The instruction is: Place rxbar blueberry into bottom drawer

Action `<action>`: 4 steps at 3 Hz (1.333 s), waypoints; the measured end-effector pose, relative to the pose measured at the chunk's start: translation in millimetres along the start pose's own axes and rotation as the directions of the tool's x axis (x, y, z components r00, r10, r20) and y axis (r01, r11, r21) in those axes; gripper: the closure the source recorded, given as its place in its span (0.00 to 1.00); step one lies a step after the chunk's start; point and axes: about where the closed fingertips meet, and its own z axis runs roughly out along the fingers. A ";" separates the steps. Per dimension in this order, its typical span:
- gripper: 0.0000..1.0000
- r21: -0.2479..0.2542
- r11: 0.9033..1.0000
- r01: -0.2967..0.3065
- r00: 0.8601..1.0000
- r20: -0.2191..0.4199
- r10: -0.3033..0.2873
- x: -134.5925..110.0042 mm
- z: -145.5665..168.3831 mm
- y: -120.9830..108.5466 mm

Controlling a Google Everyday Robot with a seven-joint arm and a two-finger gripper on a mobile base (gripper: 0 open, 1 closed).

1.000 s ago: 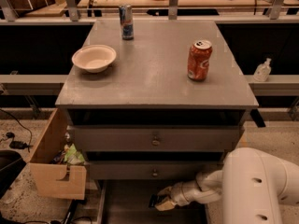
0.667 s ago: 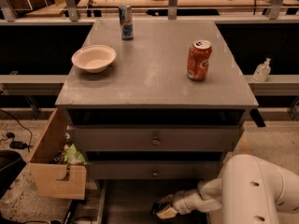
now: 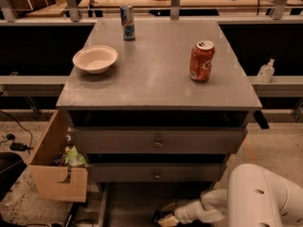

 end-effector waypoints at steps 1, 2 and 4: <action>0.59 -0.003 1.000 0.000 1.000 0.001 0.000 -0.3 1.6 1.2; 0.36 -0.006 1.000 -0.001 1.000 0.001 0.001 -0.5 3.3 2.6; 0.00 -0.013 1.000 -0.002 1.000 0.003 0.002 -1.0 6.6 5.1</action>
Offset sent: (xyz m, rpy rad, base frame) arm -0.0009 0.0019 -0.0005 0.0019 0.0019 0.0020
